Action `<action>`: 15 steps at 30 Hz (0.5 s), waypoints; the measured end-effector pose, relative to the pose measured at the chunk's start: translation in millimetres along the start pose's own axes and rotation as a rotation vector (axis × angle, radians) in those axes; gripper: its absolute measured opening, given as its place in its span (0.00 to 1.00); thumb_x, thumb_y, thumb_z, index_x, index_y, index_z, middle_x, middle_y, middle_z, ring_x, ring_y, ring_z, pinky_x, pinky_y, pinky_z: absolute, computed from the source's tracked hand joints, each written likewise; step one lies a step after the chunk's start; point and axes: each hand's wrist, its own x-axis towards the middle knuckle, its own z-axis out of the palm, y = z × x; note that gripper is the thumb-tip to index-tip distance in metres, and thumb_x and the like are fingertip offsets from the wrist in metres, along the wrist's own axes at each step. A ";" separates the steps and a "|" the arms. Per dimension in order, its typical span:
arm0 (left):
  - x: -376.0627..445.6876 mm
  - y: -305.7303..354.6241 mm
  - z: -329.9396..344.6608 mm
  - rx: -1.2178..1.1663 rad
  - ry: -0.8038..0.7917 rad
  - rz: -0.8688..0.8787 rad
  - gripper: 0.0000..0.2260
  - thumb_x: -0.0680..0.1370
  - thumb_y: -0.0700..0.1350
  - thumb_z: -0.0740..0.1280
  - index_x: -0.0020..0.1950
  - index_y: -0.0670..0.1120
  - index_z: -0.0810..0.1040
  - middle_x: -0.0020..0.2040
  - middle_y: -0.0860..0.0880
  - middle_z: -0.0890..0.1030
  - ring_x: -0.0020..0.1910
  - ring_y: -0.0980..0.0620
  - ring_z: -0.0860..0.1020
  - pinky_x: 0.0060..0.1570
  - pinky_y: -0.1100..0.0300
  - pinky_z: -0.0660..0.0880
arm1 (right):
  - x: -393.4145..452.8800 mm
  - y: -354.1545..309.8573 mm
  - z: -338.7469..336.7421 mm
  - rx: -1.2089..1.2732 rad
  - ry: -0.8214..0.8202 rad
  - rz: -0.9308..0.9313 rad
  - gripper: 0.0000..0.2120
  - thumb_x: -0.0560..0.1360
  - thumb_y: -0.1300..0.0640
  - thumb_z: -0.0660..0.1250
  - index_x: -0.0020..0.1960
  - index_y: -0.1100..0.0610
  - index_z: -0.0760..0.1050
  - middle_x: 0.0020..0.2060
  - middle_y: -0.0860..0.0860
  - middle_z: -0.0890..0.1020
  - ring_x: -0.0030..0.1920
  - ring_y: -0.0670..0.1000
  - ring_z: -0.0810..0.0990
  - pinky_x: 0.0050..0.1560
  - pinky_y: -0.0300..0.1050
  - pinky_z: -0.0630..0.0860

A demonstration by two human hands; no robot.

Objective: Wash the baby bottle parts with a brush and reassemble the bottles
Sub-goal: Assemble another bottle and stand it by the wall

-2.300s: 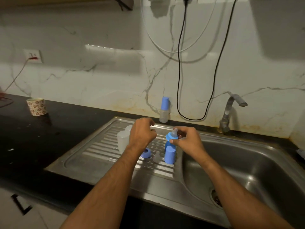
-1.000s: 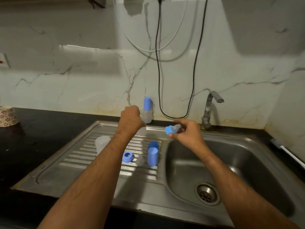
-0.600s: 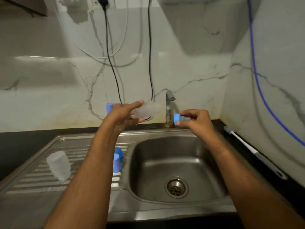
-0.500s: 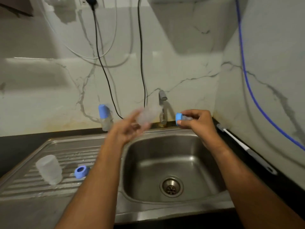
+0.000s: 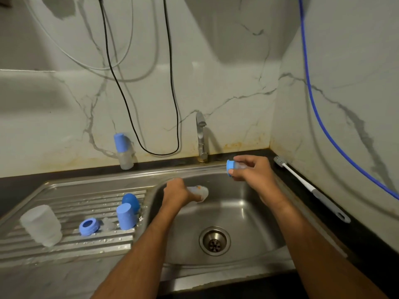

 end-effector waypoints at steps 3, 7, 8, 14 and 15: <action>4.5 -6.7 0.8 -0.125 -0.033 -0.038 0.25 0.62 0.49 0.83 0.54 0.46 0.78 0.49 0.47 0.82 0.45 0.53 0.80 0.46 0.57 0.81 | 4.7 2.7 15.5 0.008 -0.005 0.006 0.18 0.66 0.69 0.80 0.53 0.56 0.82 0.47 0.57 0.85 0.49 0.57 0.85 0.47 0.50 0.85; 4.1 -23.3 7.5 -0.353 -0.040 -0.016 0.27 0.65 0.43 0.81 0.59 0.49 0.73 0.55 0.47 0.80 0.51 0.50 0.79 0.48 0.55 0.80 | 11.5 6.0 33.6 -0.017 -0.010 0.000 0.18 0.67 0.67 0.80 0.55 0.56 0.83 0.48 0.53 0.85 0.51 0.54 0.85 0.51 0.50 0.85; 4.9 -28.9 10.9 -0.385 -0.027 0.001 0.25 0.66 0.42 0.81 0.59 0.49 0.74 0.55 0.48 0.80 0.51 0.51 0.79 0.48 0.57 0.79 | 14.2 7.4 38.2 -0.023 -0.007 0.006 0.18 0.68 0.66 0.80 0.56 0.56 0.83 0.49 0.53 0.85 0.51 0.53 0.85 0.51 0.50 0.85; 9.5 -41.3 27.0 -0.333 0.016 0.129 0.24 0.68 0.42 0.81 0.60 0.48 0.78 0.57 0.50 0.82 0.51 0.56 0.78 0.41 0.70 0.71 | 19.0 29.4 62.0 -0.057 0.004 0.011 0.20 0.69 0.65 0.79 0.59 0.55 0.83 0.51 0.50 0.84 0.54 0.50 0.83 0.57 0.51 0.83; 11.0 -40.5 27.4 -0.314 0.032 0.153 0.25 0.67 0.42 0.81 0.62 0.47 0.78 0.57 0.50 0.82 0.52 0.57 0.78 0.41 0.71 0.71 | 18.7 34.0 65.4 -0.074 -0.001 0.007 0.20 0.69 0.65 0.79 0.59 0.55 0.82 0.52 0.50 0.84 0.54 0.50 0.82 0.57 0.50 0.82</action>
